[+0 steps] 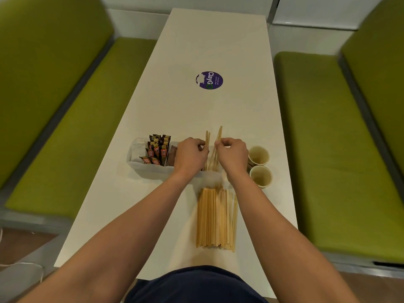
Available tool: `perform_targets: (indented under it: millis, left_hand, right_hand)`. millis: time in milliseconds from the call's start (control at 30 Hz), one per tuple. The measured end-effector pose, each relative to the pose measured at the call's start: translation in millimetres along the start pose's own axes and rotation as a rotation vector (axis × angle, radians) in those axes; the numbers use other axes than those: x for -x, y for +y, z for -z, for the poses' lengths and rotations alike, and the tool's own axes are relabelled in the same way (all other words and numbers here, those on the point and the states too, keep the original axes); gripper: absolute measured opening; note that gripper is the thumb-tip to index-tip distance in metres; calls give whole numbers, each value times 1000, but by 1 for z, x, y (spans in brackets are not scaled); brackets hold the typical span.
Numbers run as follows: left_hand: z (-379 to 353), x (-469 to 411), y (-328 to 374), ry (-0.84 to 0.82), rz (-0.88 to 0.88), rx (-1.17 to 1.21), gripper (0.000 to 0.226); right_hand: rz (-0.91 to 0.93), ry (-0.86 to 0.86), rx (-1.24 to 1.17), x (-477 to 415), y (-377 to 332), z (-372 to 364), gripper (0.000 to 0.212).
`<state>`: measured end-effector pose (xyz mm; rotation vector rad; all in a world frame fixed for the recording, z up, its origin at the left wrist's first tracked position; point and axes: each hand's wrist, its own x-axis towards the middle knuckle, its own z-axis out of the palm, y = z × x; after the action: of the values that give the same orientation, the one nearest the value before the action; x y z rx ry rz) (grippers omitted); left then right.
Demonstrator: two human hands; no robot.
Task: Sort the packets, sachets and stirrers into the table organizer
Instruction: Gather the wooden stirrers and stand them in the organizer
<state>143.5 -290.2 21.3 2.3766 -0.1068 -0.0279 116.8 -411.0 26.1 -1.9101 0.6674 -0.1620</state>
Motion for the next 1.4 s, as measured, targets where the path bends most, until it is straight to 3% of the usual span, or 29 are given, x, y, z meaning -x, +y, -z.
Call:
perform_targets:
  millis: [167,367,533,667,900,1100,1400]
  left_hand:
    - [3,2,3,-21,-12,-1,26]
    - [17,17,6,42,-42,40,38]
    - [34,55,0,36,-75,105,13]
    - [27,95,-15,-170,25,78,10]
    - [-5,128,-27,-353,173,-143,31]
    - [-5,125,-22,-363,279,-47,17]
    - [3,121,-27,-372,379,71,13]
  right_hand:
    - [95,-5,155,0,12,-2,25]
    - [158,-12,188,10,18,10,37]
    - [217,-26,93,61,21,40,32]
    - [141,-121,255,101,53,59,11]
    - [25,-230,548,113,78,53,28]
    - [-56,-242,491,108,76,46,16]
    - [-167,-247,317,107,79,51,22]
